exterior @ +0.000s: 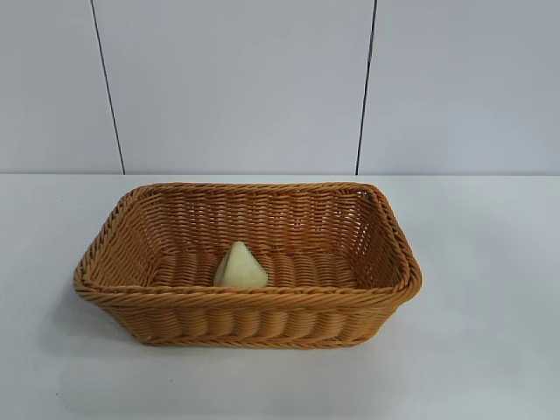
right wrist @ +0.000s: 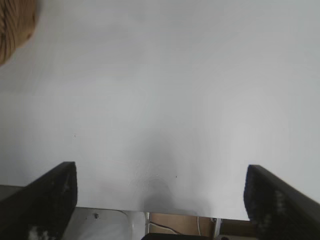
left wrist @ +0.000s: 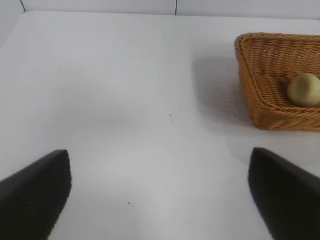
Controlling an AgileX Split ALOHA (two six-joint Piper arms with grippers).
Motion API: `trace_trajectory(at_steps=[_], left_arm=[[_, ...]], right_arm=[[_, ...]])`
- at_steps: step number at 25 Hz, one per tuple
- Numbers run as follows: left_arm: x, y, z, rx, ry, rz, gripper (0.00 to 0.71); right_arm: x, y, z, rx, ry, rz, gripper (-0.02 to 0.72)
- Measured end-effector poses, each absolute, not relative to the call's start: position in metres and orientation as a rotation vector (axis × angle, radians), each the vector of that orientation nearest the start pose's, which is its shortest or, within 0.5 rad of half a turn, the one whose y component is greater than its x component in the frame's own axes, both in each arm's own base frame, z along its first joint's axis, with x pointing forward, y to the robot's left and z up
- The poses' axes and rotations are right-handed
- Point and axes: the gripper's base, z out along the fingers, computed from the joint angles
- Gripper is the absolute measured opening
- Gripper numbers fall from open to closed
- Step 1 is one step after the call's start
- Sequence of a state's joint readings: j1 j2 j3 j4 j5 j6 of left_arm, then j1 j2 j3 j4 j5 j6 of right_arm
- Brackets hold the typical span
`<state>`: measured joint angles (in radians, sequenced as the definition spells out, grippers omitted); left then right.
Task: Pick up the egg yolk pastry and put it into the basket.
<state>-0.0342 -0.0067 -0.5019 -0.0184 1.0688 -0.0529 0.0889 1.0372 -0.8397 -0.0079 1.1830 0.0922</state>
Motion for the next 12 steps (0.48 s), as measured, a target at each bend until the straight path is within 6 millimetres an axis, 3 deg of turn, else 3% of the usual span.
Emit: trace_trajectory(at_steps=[6, 9, 12], left_arm=[[-0.007, -0.001, 0.277, -0.018, 2.044, -0.076, 0.692], [-0.007, -0.001, 0.277, -0.018, 2.044, -0.076, 0.692], [-0.007, -0.001, 0.277, -0.018, 2.044, -0.076, 0.692]], right_arm=[[0.100, 0.008, 0.274, -0.087, 2.580, 0.028, 0.644], [0.076, 0.007, 0.265, -0.090, 2.520, 0.043, 0.644], [0.061, 0.005, 0.271, -0.088, 2.412, 0.048, 0.644]])
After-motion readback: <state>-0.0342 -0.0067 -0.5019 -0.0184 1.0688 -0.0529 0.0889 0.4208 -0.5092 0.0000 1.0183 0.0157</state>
